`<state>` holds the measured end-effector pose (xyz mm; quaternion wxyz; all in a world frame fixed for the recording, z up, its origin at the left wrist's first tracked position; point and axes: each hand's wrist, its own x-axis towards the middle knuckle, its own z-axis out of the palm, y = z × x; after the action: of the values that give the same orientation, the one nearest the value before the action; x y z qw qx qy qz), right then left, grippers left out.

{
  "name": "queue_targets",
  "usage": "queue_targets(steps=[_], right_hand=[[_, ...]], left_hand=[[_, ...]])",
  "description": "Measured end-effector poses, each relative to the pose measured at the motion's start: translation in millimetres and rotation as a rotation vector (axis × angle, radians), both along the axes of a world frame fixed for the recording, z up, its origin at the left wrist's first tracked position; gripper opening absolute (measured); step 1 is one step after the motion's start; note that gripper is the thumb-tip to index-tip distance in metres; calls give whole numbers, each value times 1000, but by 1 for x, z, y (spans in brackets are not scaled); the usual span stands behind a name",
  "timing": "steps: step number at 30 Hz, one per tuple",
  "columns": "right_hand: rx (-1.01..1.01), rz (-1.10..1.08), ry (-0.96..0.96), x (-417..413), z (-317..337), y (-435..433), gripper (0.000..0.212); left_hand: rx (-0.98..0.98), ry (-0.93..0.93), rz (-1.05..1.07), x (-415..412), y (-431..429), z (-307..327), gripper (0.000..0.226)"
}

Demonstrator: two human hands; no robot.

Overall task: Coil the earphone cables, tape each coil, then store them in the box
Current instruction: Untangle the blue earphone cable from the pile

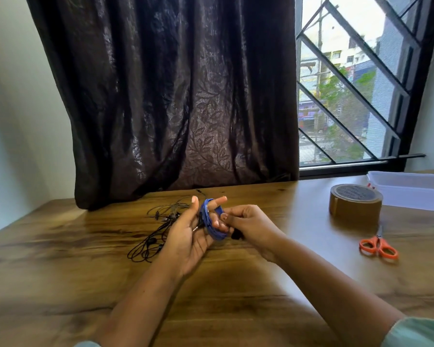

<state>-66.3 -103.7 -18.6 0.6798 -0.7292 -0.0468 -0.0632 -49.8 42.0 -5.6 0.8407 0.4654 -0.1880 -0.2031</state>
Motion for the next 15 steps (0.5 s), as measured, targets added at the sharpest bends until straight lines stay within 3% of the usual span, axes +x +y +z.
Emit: queue_targets(steps=[6,10,15], right_hand=[[-375,-190,48,1,2,-13,23],[-506,-191,83,3,-2,-13,28],[-561,-212,96,4,-6,-12,22]], left_hand=[[459,-68,176,10,-4,-8,16],[815,-256,378,15,-7,-22,16],[1050,-367,549,17,-7,-31,23]])
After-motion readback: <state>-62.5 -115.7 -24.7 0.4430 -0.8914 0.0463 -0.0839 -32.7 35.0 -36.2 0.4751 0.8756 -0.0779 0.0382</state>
